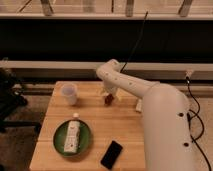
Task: Drag the pepper across the table
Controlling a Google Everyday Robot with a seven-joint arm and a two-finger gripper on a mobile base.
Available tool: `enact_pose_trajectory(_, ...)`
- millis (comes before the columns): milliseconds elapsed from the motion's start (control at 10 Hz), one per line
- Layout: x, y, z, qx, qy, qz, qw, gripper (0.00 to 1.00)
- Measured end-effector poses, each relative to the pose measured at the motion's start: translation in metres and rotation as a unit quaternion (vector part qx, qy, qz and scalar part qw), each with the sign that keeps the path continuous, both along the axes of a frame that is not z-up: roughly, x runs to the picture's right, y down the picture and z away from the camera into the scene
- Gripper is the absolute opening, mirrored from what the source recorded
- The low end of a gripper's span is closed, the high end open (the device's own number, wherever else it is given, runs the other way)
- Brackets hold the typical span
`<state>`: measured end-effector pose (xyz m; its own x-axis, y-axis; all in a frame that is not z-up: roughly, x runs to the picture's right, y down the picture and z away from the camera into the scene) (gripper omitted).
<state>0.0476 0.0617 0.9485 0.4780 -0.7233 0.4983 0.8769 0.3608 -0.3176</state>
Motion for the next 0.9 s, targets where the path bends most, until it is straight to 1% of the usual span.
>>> enact_pose_trajectory(200,0.002,0.002,0.002,-0.006,-0.002,0.002,1.0,0.66)
enact_pose_trajectory(300,0.003,0.004,0.004,-0.009,-0.004,0.002,0.9999,0.52)
enact_pose_trajectory(500,0.005,0.007,0.005,-0.013,-0.006,0.003,0.9999,0.34)
enact_pose_trajectory(700,0.009,0.01,0.006,-0.015,-0.005,0.002,0.9999,0.12)
enact_pose_trajectory(900,0.013,0.012,0.003,-0.016,-0.005,-0.001,0.9999,0.0)
